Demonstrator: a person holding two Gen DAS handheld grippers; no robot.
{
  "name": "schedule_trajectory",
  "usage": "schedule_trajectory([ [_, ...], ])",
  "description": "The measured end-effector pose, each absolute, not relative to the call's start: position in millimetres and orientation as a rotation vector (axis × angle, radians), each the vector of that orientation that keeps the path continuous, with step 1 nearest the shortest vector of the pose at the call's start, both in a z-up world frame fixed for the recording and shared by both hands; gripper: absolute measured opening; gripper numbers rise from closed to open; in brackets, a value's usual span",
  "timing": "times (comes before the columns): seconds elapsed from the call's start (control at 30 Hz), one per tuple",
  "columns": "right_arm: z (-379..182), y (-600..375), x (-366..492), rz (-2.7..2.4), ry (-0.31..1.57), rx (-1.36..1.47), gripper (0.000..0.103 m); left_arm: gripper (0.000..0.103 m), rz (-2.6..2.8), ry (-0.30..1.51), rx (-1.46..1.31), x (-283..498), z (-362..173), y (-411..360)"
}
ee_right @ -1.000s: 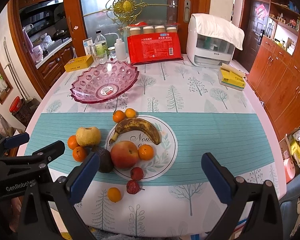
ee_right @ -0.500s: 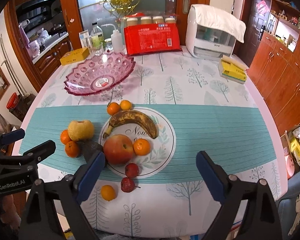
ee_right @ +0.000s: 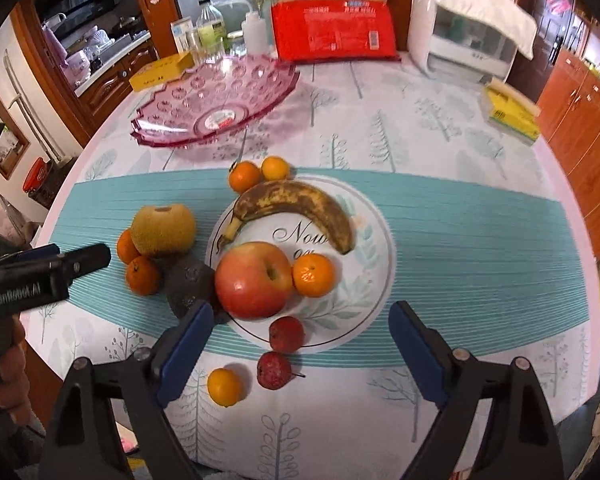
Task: Organize fruits
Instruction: 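Lower the left gripper onto the yellow pear while the right gripper approaches the red apple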
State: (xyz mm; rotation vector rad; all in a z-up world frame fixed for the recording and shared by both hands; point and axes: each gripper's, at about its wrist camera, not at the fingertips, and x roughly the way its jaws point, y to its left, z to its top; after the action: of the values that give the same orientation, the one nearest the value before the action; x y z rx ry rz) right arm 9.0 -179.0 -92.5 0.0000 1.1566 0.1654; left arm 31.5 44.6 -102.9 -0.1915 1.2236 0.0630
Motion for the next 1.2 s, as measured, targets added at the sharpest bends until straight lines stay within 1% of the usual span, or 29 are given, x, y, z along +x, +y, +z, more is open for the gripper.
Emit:
schedule_trajectory([
  [0.2, -116.4, -177.1, 24.3, 0.176, 1.233, 0.074, 0.09, 0.098, 0.054, 1.277, -0.203, 62.5, -127.9, 46.9],
  [0.43, -139.5, -175.9, 37.6, 0.181, 1.305, 0.183, 0.09, 0.098, -0.007, 1.317, -0.179, 85.7, -143.0, 37.1],
  [0.53, -149.7, -177.2, 42.8, 0.174, 1.337, 0.241, 0.09, 0.092, -0.045, 1.335, -0.185, 94.1, -149.9, 35.2],
  [0.63, -158.9, -178.5, 45.4, 0.171, 1.366, 0.295, 0.09, 0.092, -0.075, 1.347, -0.2, 101.3, -155.4, 34.3],
  [1.2, -176.6, -177.5, 60.4, 0.173, 1.39, 0.506, 0.09, 0.091, -0.177, 1.34, -0.063, 132.5, -168.3, 11.7],
])
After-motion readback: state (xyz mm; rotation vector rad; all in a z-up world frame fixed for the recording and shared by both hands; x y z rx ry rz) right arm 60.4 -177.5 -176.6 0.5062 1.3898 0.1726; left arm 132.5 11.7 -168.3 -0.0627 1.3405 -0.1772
